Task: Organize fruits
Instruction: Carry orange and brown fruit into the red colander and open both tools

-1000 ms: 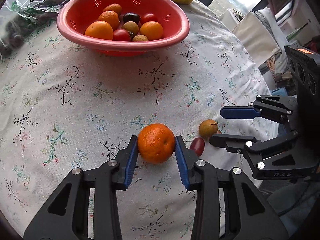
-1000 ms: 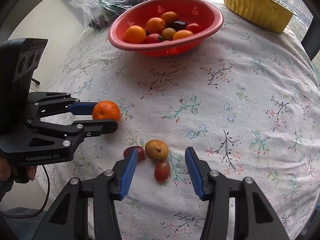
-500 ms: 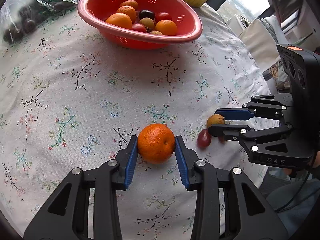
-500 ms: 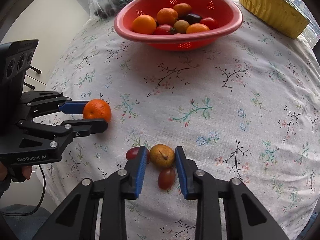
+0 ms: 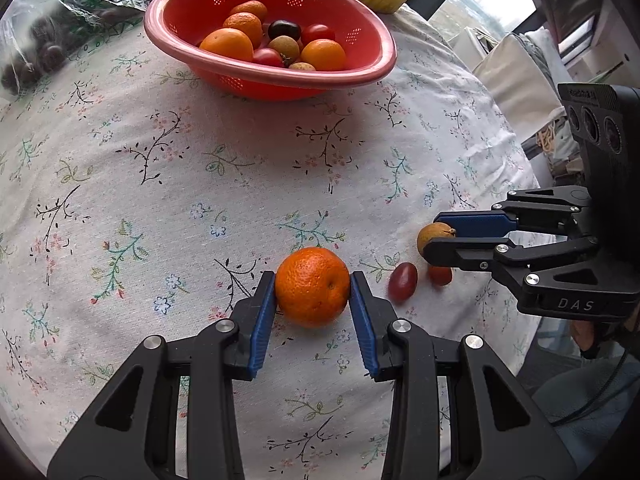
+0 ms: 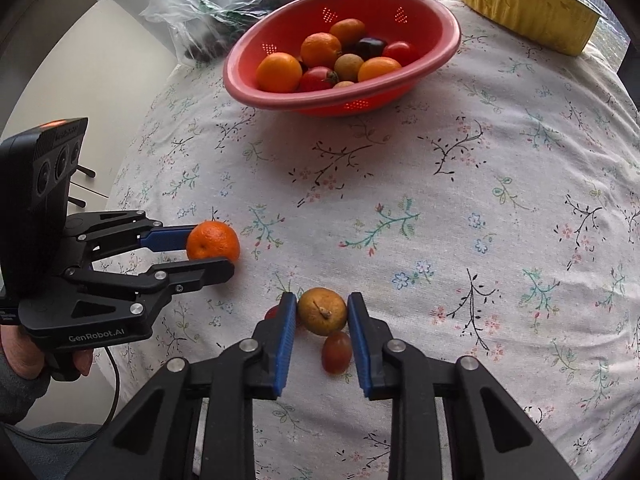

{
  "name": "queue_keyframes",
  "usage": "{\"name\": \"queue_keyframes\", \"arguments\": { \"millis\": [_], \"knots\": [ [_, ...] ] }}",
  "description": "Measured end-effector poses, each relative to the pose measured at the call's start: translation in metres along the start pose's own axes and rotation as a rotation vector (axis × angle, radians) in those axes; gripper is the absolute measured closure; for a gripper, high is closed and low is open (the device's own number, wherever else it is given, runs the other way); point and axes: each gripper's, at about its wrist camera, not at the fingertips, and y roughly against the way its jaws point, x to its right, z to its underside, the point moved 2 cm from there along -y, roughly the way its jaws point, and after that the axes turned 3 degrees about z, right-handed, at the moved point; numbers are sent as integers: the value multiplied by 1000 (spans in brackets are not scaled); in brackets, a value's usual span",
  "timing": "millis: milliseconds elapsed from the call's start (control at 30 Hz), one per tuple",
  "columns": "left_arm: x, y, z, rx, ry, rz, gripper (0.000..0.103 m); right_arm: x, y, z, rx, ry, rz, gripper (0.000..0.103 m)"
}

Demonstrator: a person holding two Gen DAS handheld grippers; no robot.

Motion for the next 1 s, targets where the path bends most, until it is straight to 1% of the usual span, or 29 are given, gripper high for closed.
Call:
{"name": "queue_keyframes", "arguments": {
  "millis": [200,300,433,567,667,867,1000],
  "knots": [
    [1,7,-4,18,-5,3,69,10,3,-4,1,-22,16,75],
    [2,16,-11,38,-9,3,69,17,11,-8,22,-40,27,75],
    [0,31,-28,79,-14,-4,69,35,27,-23,66,-90,39,75],
    [-4,49,-54,128,-23,-20,69,52,47,-48,128,-128,55,75],
    [-9,58,-77,158,-33,-35,69,57,59,-71,174,-135,64,75],
    [-24,69,-121,200,-35,-70,69,46,70,-121,237,-93,64,75],
    [-34,65,-147,207,-35,-96,69,28,67,-144,258,-37,68,75]
  ]
}}
